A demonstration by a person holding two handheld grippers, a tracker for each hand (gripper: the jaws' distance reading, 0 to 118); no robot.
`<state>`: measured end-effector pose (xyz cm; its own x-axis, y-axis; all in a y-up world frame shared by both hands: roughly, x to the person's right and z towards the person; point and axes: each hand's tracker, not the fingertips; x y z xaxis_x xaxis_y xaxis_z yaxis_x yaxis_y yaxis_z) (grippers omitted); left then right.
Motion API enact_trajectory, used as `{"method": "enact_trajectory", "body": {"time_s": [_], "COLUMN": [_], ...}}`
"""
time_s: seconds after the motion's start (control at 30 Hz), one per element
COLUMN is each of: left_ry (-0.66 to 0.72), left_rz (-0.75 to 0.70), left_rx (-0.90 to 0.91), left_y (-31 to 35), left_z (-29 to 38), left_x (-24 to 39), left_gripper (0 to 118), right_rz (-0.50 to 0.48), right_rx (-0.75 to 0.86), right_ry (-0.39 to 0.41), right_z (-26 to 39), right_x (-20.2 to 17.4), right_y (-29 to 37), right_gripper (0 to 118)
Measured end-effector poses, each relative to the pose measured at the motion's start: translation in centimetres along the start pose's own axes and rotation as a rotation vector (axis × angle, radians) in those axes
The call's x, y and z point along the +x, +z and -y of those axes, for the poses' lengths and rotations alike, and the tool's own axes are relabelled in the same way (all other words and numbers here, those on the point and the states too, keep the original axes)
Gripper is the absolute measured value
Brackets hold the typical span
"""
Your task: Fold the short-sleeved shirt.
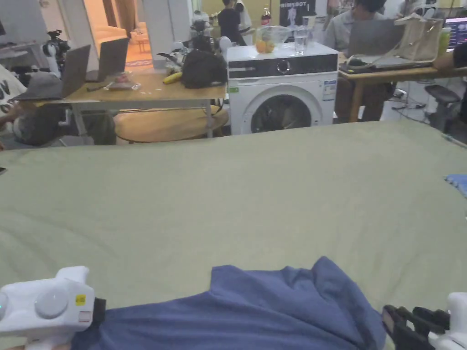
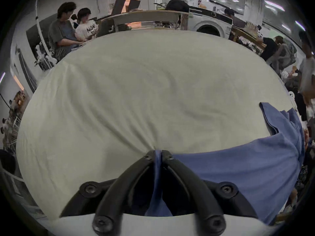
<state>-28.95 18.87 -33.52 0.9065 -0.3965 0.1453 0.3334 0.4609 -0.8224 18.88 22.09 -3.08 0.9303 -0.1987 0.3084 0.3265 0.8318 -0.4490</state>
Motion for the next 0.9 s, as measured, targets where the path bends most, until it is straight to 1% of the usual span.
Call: {"method": "enact_trajectory", "body": {"time_s": [0.07,0.1,0.13,0.17,0.23,0.27,0.3,0.37,0.4,0.43,0.47,0.5,0.53,0.57,0.6,0.73,0.83,0.9], "left_ry": [-0.008,-0.008,-0.008,-0.007,0.002,0.010,0.019,0.025,0.029,0.039,0.046,0.073,0.391,0.378,0.405,0.435,0.455,0.467], "left_rz": [-0.014,-0.015,-0.015,-0.015,-0.007,-0.003,0.001,0.008,0.014,0.025,0.036,0.058,0.492,0.461,0.477,0.475,0.427,0.399], "left_rx": [-0.004,-0.002,0.001,0.005,0.014,0.019,0.023,0.027,0.033,0.044,0.065,0.138,0.235,0.269,0.324,0.570,0.732,0.789], "left_y": [-0.3,-0.2,-0.2,-0.1,0.4,0.6,0.7,1.0,1.4,2.0,3.0,2.8,3.3,4.8,6.6,15.2,20.7,22.9], "left_z": [0.0,0.1,0.2,0.2,0.7,0.9,1.1,1.2,1.3,1.5,1.9,1.8,2.1,2.5,2.9,4.0,4.0,3.6], "left_x": [0.4,0.5,0.4,0.4,0.4,0.4,0.4,0.2,0.0,-0.5,-1.0,-2.3,-1.3,-2.5,-3.5,-7.2,-10.1,-11.6], "left_gripper": [1,1,1,1,1,0,0,0,0,0,0,0,0,0,0,0,0,0], "right_rz": [0.016,0.008,-0.017,-0.037,-0.072,-0.102,-0.142,-0.228,-0.216,-0.190,-0.194,-0.203,-0.204,-0.209,-0.218,-0.268,-0.274,-0.292], "right_rx": [-0.048,-0.092,-0.144,-0.171,-0.218,-0.240,-0.273,-0.267,-0.260,-0.262,-0.252,-0.232,-0.218,-0.197,-0.178,-0.044,0.061,0.104], "right_ry": [-0.072,-0.117,-0.152,-0.182,-0.228,-0.256,-0.295,-0.344,-0.352,-0.336,-0.327,-0.305,-0.278,-0.257,-0.246,-0.205,-0.147,-0.131], "right_z": [0.9,1.3,1.6,2.0,3.0,3.4,3.7,4.0,3.9,3.6,3.5,3.2,2.9,2.5,2.3,-0.7,-4.5,-7.5], "right_x": [1.1,1.7,2.1,2.3,2.2,2.2,2.3,2.3,2.4,2.4,2.2,2.1,2.0,1.9,1.6,0.5,-0.7,-1.3], "right_y": [-0.8,-1.5,-2.3,-3.0,-4.4,-5.1,-5.8,-6.5,-6.8,-6.9,-6.3,-5.8,-5.3,-4.8,-4.2,-1.3,0.6,1.0], "right_gripper": [66,66,60,49,15,13,10,8,7,7,7,6,6,6,6,6,6,6]}}
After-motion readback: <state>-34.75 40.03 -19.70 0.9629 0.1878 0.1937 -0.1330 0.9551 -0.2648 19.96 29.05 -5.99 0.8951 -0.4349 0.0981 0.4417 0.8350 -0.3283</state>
